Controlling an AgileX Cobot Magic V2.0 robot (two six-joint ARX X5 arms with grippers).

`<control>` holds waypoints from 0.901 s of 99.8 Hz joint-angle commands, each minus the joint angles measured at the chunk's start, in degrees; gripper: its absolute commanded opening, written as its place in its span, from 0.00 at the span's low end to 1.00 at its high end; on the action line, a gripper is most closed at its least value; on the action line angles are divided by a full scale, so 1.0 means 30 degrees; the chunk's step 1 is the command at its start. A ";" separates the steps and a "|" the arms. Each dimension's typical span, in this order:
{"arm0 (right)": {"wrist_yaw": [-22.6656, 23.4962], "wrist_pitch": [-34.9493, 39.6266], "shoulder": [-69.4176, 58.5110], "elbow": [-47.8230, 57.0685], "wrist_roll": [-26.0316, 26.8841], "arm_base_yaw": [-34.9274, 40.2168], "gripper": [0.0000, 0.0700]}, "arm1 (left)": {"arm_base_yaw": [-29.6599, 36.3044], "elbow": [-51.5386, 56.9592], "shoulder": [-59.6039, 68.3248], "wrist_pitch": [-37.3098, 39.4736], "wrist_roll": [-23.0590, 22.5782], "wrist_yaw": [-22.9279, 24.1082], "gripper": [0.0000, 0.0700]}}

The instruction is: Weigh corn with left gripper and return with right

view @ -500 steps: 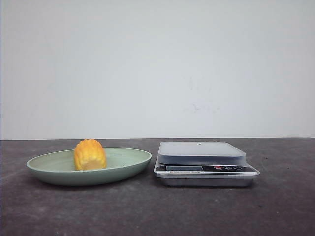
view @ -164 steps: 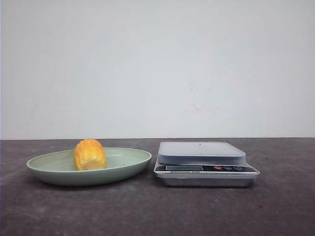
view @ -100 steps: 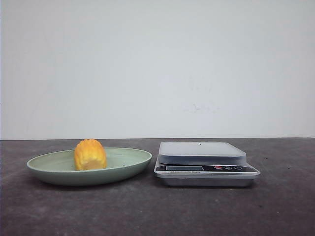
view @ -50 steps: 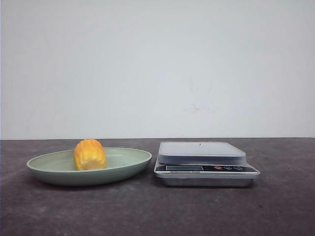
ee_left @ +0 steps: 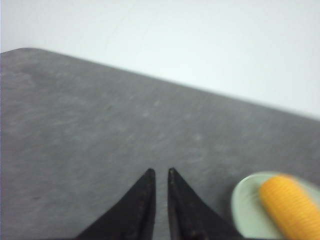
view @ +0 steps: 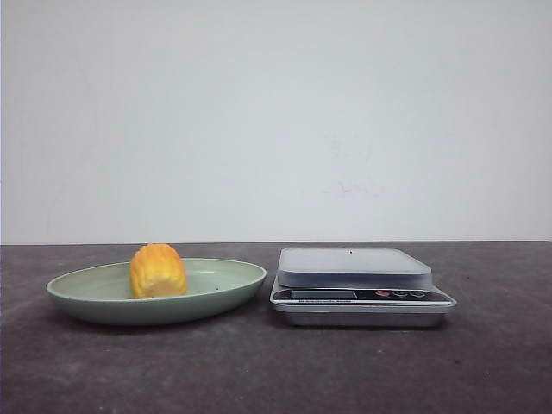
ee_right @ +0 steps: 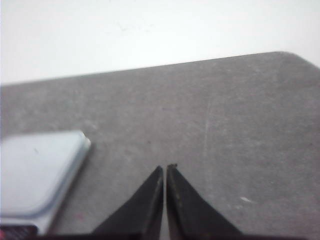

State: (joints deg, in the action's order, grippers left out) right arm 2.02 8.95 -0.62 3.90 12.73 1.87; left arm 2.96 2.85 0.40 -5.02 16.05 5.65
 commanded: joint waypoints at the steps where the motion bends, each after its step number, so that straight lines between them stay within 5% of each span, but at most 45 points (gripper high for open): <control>1: 0.0087 0.0058 -0.0430 0.1872 0.1486 0.0066 0.00 | 0.0044 0.1268 0.0219 0.0386 0.2076 -0.0299 0.01; 22: 0.0801 0.1938 -0.4568 0.7628 0.1253 0.0066 0.01 | 0.0044 0.6521 0.3599 -0.0758 0.2907 -0.0780 0.01; 27: 0.1064 0.2055 -0.5668 0.8881 0.1078 0.0080 0.09 | 0.0044 0.7854 0.4670 -0.1348 0.2273 -0.1654 0.02; 31: 0.1421 0.2047 -0.6404 0.9770 0.1042 0.0117 0.28 | 0.0044 0.8961 0.5668 -0.1581 0.1559 -0.2404 0.17; 36: 0.1836 0.2047 -0.7096 1.0754 0.1049 0.0219 0.55 | 0.0051 1.0360 0.6994 -0.1821 0.1049 -0.3162 0.58; 41: 0.1887 0.2062 -0.7650 1.1591 0.1049 0.0393 0.66 | 0.0051 1.1599 0.8109 -0.2208 0.0940 -0.3679 0.79; 72: 0.3315 0.4816 -1.0513 1.5395 0.0393 0.0750 0.66 | 0.1749 1.6378 1.3967 -0.4481 0.0386 -0.5115 0.72; 90: 0.3723 0.6149 -1.1424 1.6313 0.0124 0.0874 0.66 | 0.4466 1.6640 1.7435 -0.4517 0.0291 -0.3475 0.72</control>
State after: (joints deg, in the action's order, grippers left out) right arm 12.45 27.18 -34.44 51.31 14.28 4.21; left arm 14.11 52.14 49.45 -18.57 17.96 -6.22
